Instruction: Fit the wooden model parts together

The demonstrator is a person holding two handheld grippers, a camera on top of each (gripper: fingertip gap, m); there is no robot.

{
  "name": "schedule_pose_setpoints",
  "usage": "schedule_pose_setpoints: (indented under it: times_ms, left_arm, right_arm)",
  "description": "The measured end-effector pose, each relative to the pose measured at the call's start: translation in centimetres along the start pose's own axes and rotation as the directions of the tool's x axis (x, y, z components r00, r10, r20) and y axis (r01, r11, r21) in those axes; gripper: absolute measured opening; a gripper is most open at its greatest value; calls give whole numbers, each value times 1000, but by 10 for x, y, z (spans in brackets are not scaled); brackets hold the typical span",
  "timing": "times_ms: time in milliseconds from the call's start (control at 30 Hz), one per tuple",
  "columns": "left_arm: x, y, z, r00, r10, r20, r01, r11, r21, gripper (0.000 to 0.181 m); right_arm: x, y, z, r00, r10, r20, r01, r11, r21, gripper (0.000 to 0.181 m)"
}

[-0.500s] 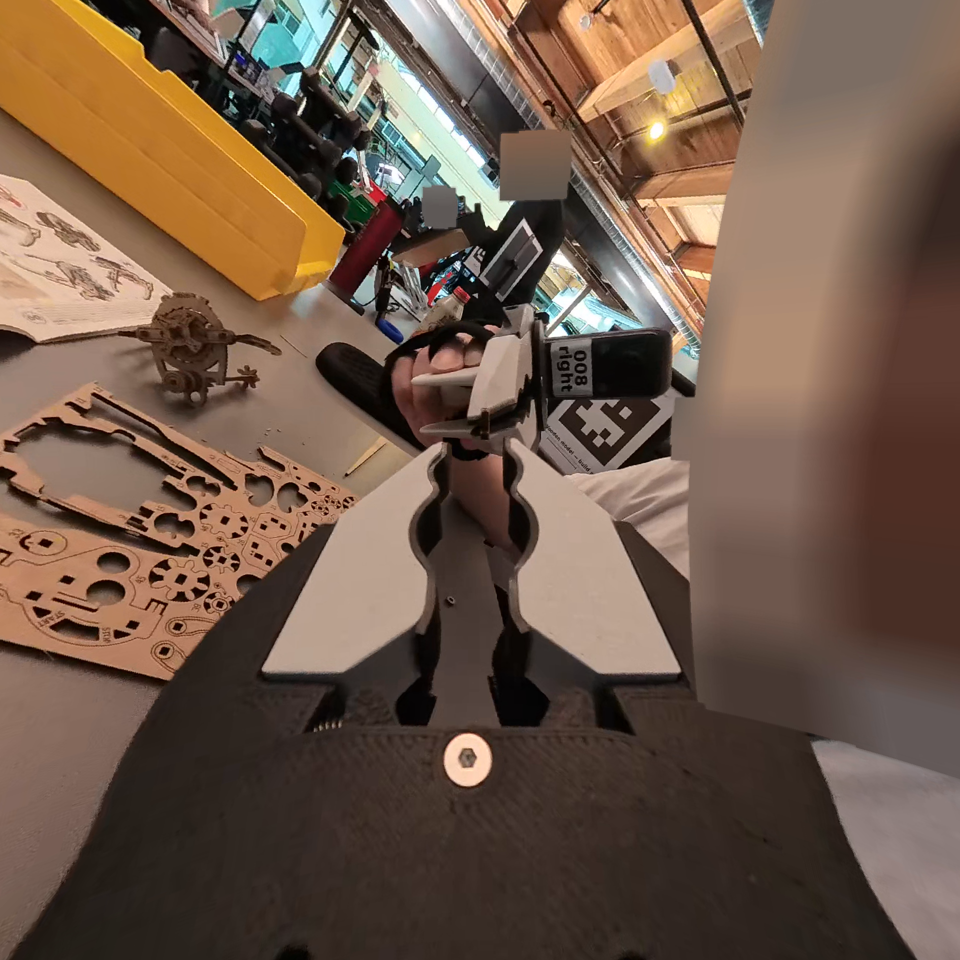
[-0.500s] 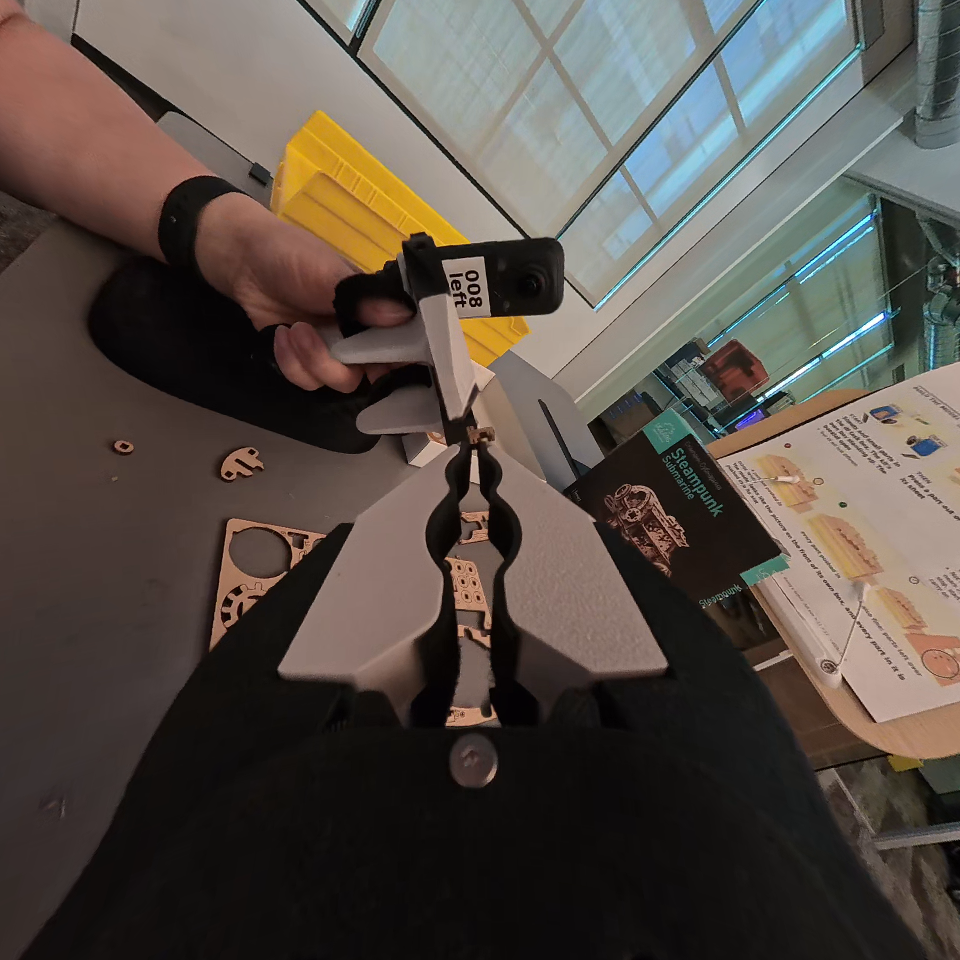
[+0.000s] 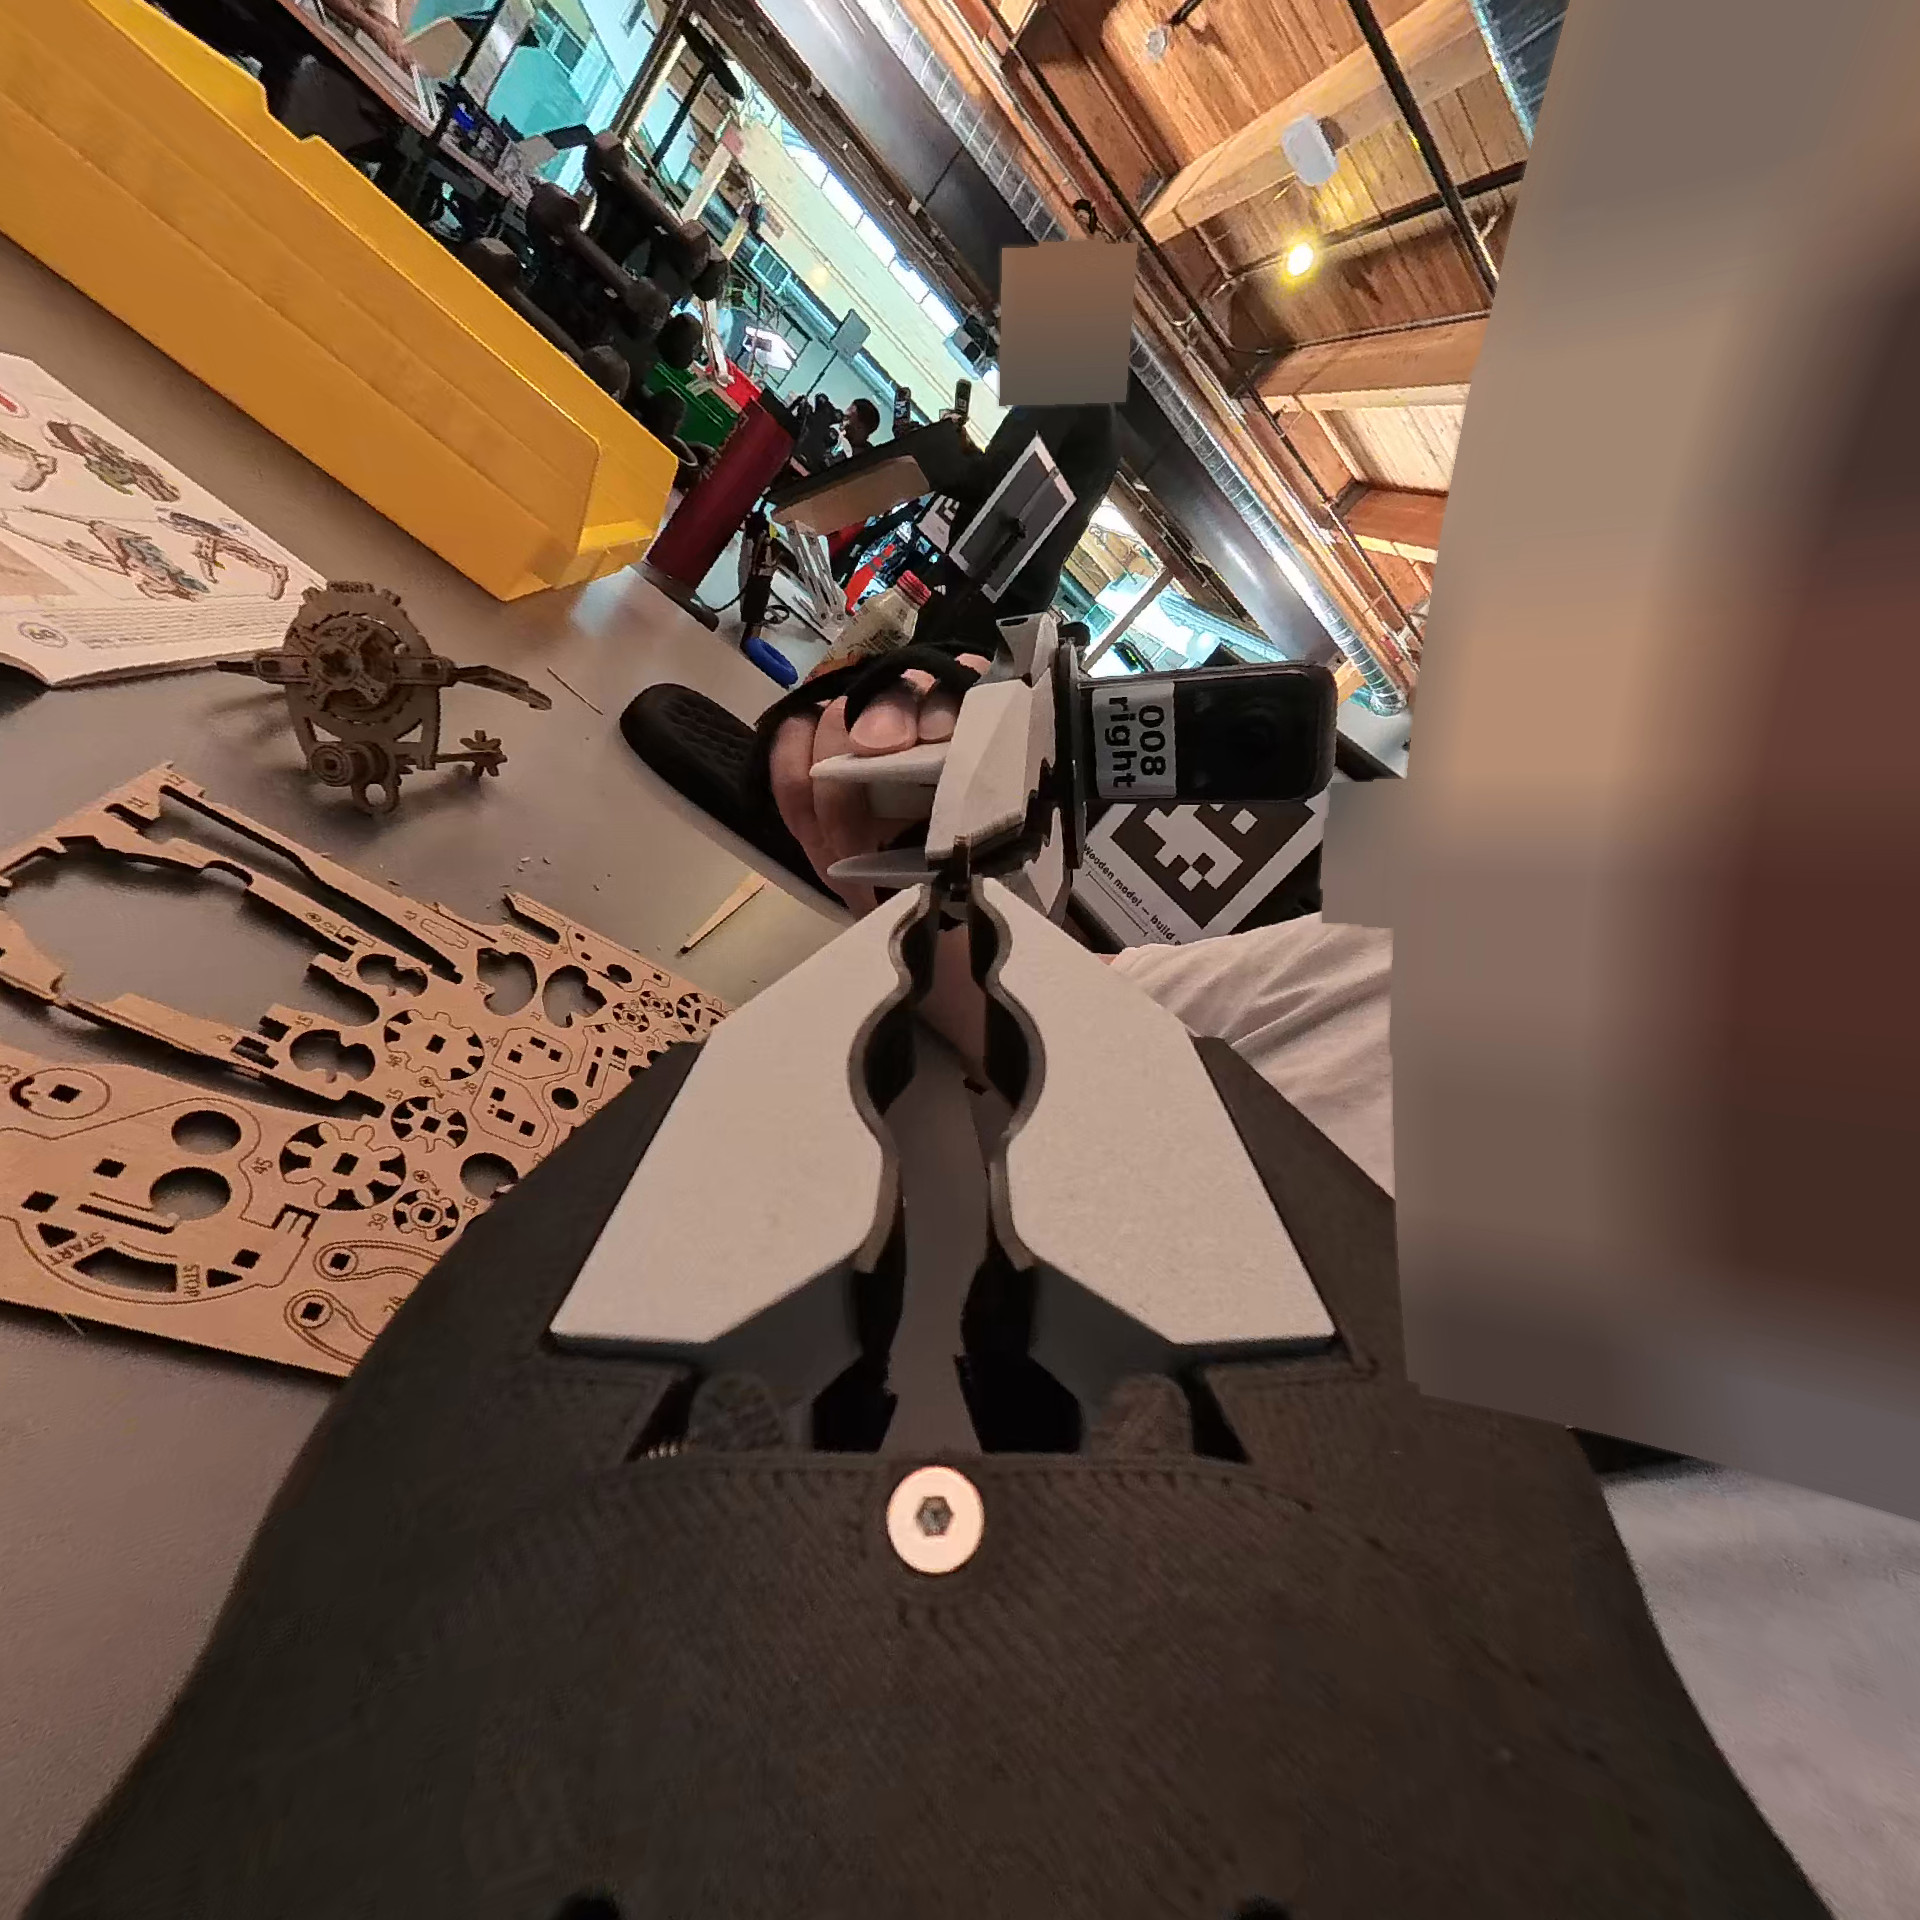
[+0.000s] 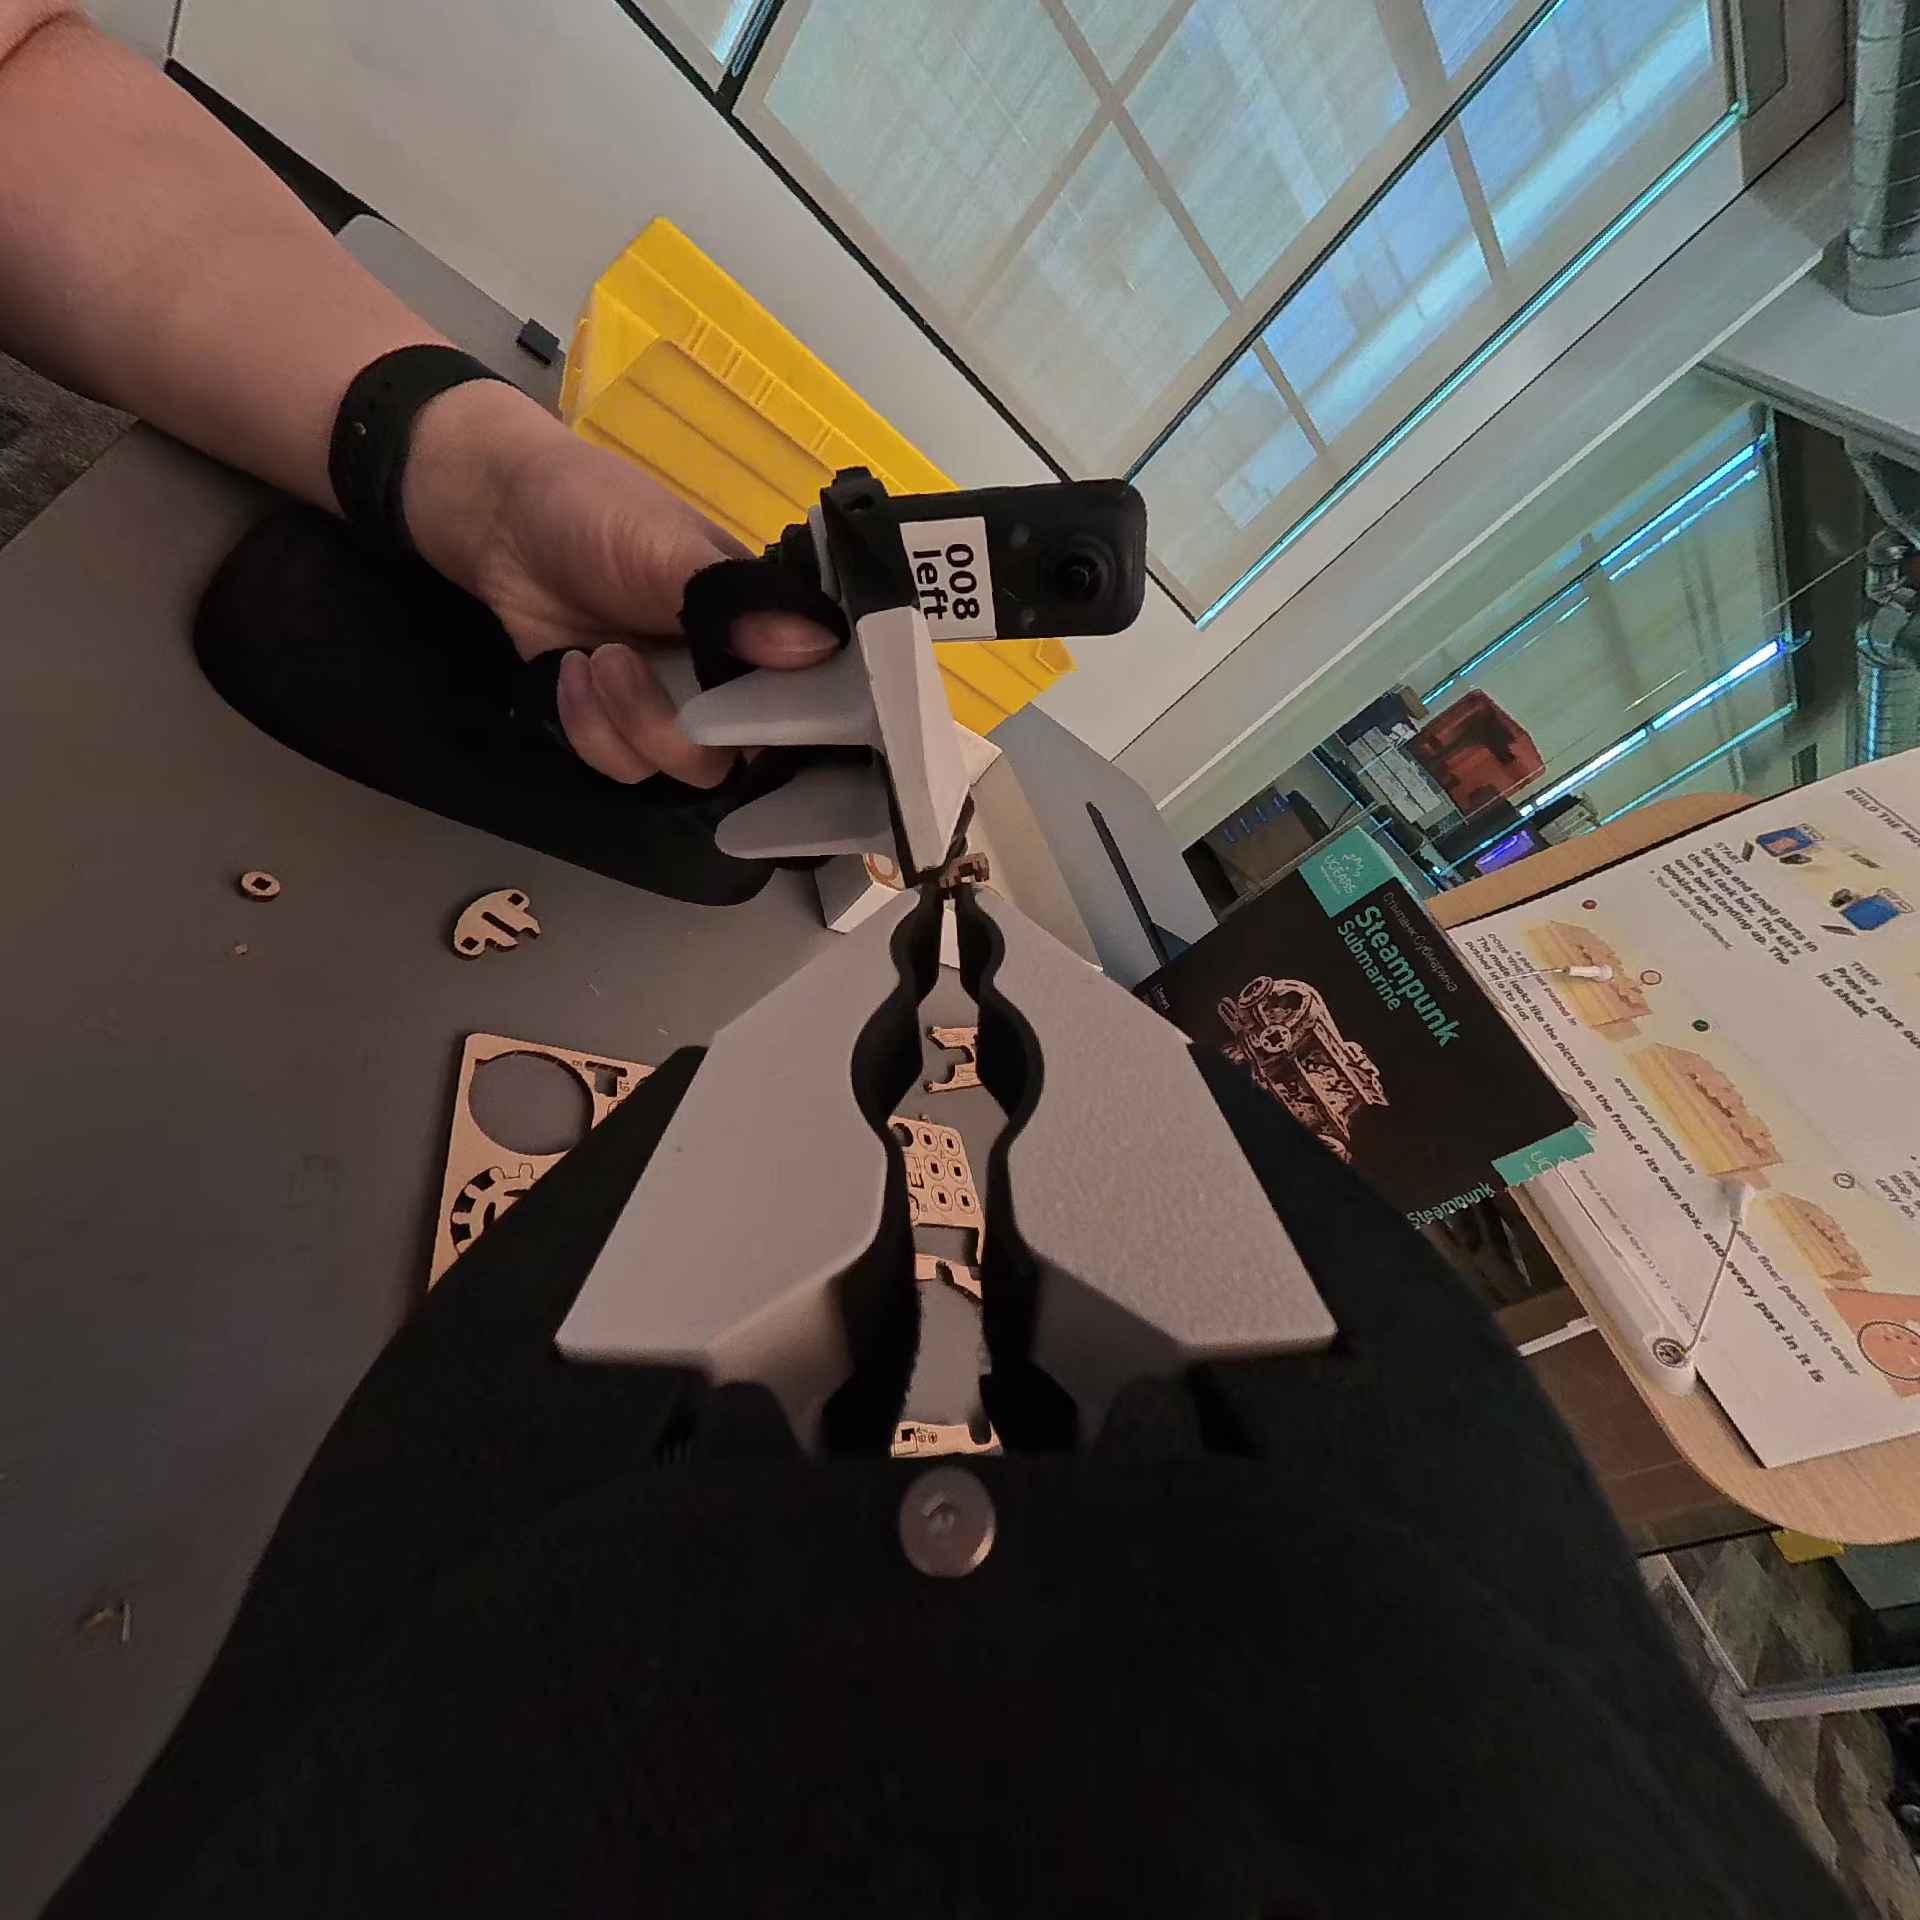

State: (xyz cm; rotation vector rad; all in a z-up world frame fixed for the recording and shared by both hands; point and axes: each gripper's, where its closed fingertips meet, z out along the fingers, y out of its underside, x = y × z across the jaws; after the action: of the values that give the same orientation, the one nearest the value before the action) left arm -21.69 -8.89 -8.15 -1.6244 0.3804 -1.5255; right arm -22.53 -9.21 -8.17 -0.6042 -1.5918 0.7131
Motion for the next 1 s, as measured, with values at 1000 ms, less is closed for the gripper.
schedule_pose_setpoints:
  times_ms: [1000]
  left_arm:
    - [-24,7,-18,205,950,234,-810,299,-504,38]
  right_arm:
    - [-15,20,0,167,928,334,-900,281,-332,0]
